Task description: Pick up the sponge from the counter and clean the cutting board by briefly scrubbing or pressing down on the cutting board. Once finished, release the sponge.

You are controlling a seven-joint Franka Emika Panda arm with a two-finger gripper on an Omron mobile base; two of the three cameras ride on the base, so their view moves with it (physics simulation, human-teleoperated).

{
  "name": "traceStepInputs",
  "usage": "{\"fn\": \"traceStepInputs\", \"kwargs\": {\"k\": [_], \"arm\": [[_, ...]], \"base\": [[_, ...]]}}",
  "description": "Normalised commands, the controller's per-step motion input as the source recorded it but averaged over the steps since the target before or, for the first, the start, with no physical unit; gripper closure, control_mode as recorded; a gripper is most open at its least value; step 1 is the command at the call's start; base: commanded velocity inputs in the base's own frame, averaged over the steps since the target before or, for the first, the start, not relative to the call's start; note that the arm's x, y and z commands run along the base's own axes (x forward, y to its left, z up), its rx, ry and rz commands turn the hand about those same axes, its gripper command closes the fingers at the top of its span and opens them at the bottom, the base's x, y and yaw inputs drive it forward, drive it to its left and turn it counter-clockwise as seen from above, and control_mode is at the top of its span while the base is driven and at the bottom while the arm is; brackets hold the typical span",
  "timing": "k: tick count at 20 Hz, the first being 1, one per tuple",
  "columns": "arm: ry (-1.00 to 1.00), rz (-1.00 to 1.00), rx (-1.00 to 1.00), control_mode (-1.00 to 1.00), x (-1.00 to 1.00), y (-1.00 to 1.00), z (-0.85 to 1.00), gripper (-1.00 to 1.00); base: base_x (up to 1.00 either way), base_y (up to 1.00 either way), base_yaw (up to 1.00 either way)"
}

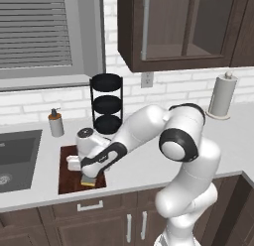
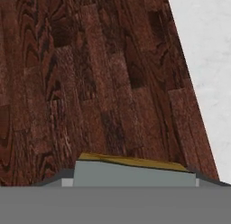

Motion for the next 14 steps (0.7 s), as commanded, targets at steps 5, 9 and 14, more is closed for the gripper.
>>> {"fn": "traceStepInputs", "kwargs": {"k": [5, 9, 14], "arm": [[0.0, 0.01, 0.0, -1.0, -0.44, 0.46, -0.18, 1.0], [-0.05, 0.01, 0.0, -1.0, -0.4, 0.46, 0.0, 1.0], [-0.04, 0.0, 0.0, -1.0, -0.35, 0.48, -0.03, 1.0]], "base": [[0.0, 0.0, 0.0], [0.0, 0.0, 0.0], [0.0, 0.0, 0.0]]}}
